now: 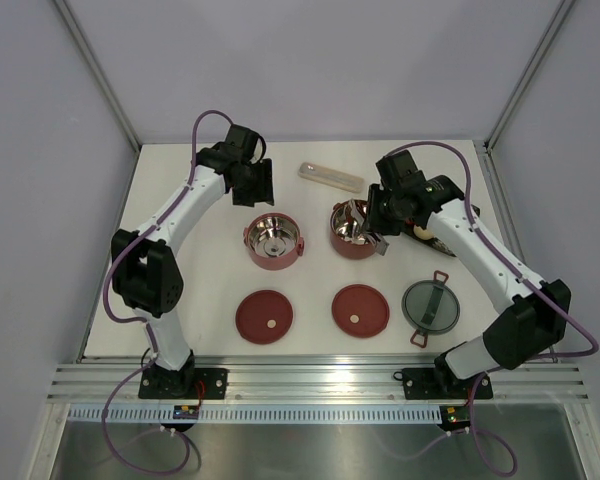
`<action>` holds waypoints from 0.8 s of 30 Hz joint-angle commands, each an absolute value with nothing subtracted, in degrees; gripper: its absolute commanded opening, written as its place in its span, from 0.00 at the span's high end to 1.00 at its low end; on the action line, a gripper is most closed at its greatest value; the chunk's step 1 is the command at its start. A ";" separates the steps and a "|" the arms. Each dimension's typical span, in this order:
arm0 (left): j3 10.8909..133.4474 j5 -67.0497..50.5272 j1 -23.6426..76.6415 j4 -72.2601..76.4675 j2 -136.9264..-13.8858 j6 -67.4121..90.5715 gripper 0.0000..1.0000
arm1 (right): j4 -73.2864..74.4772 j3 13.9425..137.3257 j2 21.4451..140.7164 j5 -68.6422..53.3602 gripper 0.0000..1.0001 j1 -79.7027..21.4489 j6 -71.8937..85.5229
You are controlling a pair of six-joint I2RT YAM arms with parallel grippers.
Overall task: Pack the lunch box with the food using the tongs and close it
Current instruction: Place the fake food in the packing box.
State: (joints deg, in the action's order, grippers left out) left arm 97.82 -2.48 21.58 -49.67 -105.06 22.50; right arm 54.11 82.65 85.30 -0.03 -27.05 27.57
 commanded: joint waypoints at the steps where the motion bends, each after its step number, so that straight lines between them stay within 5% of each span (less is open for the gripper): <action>1: 98.61 -3.60 21.45 -48.16 -103.89 22.50 0.44 | 55.02 83.15 81.65 1.93 0.87 -27.86 29.09; 5: 98.88 -3.95 21.45 -48.16 -104.15 22.50 0.44 | 55.02 81.74 81.39 2.29 0.86 -27.77 29.09; 14: 98.35 -4.39 21.53 -47.90 -104.59 22.76 0.44 | 54.93 81.39 80.95 2.64 0.55 -27.86 29.44; 24: 98.88 -4.48 21.80 -48.16 -104.68 22.41 0.44 | 55.28 82.00 80.42 4.30 0.53 -27.86 29.44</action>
State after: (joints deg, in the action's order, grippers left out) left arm 97.82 -3.44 21.61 -49.65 -105.08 22.50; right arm 55.64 80.97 82.85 2.42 -27.31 28.95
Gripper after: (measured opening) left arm 0.561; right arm 0.479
